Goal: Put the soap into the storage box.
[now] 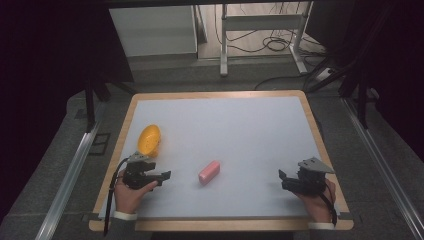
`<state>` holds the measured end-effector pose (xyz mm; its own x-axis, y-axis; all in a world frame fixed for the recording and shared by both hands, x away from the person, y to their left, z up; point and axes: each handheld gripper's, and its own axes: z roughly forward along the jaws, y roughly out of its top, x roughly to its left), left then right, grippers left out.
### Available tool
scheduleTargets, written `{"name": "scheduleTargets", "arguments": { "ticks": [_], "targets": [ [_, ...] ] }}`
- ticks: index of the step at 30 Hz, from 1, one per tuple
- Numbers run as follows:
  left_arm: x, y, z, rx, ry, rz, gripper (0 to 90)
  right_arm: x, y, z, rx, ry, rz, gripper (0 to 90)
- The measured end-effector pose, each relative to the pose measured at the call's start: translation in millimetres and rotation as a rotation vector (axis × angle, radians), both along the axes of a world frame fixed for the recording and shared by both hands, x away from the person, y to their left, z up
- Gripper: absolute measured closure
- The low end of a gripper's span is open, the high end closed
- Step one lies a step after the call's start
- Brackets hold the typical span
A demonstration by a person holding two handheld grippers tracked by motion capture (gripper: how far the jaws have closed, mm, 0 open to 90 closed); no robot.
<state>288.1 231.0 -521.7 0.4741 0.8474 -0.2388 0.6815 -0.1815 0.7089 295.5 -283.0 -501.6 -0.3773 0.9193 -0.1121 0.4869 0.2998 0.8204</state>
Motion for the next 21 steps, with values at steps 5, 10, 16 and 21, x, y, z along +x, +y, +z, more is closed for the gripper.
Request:
{"name": "scheduleTargets", "arguments": {
  "ticks": [5,10,16,21],
  "targets": [
    [0.8,2.2,0.0,0.008,0.006,0.008,22.8,0.6,-9.8,-2.0,0.026,0.019,-0.021,8.8],
    [0.2,0.4,-0.5,0.018,0.011,-0.005,22.8,0.5,-8.8,-4.1,0.013,0.026,-0.031,8.8],
    [-0.6,1.7,1.7,0.031,0.008,-0.007,22.8,0.6,-7.5,-4.6,0.022,0.025,-0.035,9.1],
    [-3.7,6.7,6.0,0.022,-0.003,0.011,23.0,0.4,-9.5,-3.7,0.043,0.027,-0.033,9.1]
  ]
}}
